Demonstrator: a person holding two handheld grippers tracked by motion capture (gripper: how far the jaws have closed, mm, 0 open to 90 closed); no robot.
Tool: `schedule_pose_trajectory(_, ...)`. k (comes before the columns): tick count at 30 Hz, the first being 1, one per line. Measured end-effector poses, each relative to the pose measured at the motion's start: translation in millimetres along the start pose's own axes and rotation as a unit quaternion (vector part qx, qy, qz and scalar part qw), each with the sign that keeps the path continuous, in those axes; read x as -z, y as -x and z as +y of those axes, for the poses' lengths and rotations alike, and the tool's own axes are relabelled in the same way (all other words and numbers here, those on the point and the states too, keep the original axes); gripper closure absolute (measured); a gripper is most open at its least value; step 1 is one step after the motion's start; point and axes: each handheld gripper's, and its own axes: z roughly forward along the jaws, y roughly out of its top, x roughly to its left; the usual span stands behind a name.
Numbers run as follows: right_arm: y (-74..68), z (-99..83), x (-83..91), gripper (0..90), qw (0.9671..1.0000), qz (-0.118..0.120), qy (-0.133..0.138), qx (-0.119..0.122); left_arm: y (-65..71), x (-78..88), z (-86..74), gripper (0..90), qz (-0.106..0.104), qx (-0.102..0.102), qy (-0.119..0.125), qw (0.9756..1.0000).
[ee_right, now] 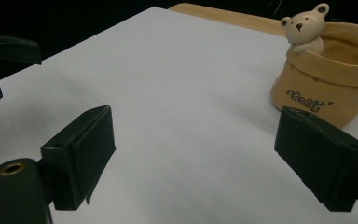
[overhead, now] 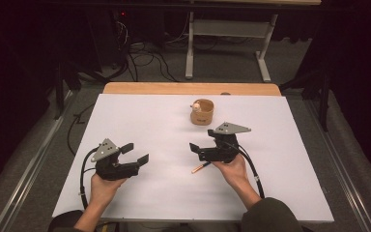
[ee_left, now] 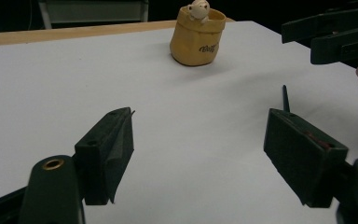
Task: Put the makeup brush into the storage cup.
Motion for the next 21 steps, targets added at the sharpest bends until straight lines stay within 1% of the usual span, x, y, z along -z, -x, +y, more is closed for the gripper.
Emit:
schedule_pose_trajectory(2,0.4,1.4,0.0,14.3,1.0000,0.002,-0.006,0.002,-0.4,0.4,0.0,24.7,0.001,0.002,0.000,1.0000)
schedule_pose_trajectory(3,0.2,2.7,0.2,16.0,0.9999,0.001,-0.015,0.008,-0.6,0.6,0.1,24.7,0.001,0.002,0.001,1.0000)
schedule_pose_trajectory(4,0.2,2.7,0.2,16.0,0.9999,0.001,-0.015,0.008,-0.8,0.5,0.2,24.7,0.001,0.002,0.001,1.0000)
schedule_pose_trajectory(6,-0.2,3.8,0.3,16.7,0.9995,-0.007,-0.027,0.015,-0.4,-0.6,0.2,24.7,0.000,0.001,0.000,1.0000)
schedule_pose_trajectory(7,-0.4,4.5,0.4,16.9,0.9993,-0.008,-0.033,0.016,-0.2,-0.7,0.2,24.7,0.000,0.001,-0.001,1.0000)
schedule_pose_trajectory(11,-0.4,7.5,1.2,17.4,0.9984,-0.013,-0.045,0.032,-0.2,-0.1,0.1,24.7,0.000,0.001,0.000,1.0000)
schedule_pose_trajectory(14,-1.3,8.9,1.6,17.4,0.9979,-0.014,-0.052,0.038,-0.4,0.4,-0.1,24.7,0.001,0.003,0.000,1.0000)
schedule_pose_trajectory(15,-2.6,10.6,1.9,17.3,0.9973,-0.013,-0.057,0.044,-0.5,0.4,0.0,24.7,0.000,0.003,0.001,1.0000)
schedule_pose_trajectory(17,-3.4,11.6,2.1,17.3,0.9969,-0.015,-0.062,0.047,-0.3,0.0,0.1,24.7,0.000,0.002,0.000,1.0000)
schedule_pose_trajectory(18,-3.7,13.3,2.0,16.7,0.9959,-0.017,-0.068,0.058,0.0,-0.3,0.0,24.7,0.000,0.001,0.000,1.0000)
schedule_pose_trajectory(20,-3.8,13.9,2.2,16.6,0.9953,-0.022,-0.070,0.062,0.0,-0.2,0.1,24.7,-0.001,0.001,0.000,1.0000)
schedule_pose_trajectory(21,-4.1,15.5,2.6,16.6,0.9944,-0.026,-0.075,0.069,-0.1,-0.1,0.1,24.7,-0.001,0.002,0.000,1.0000)
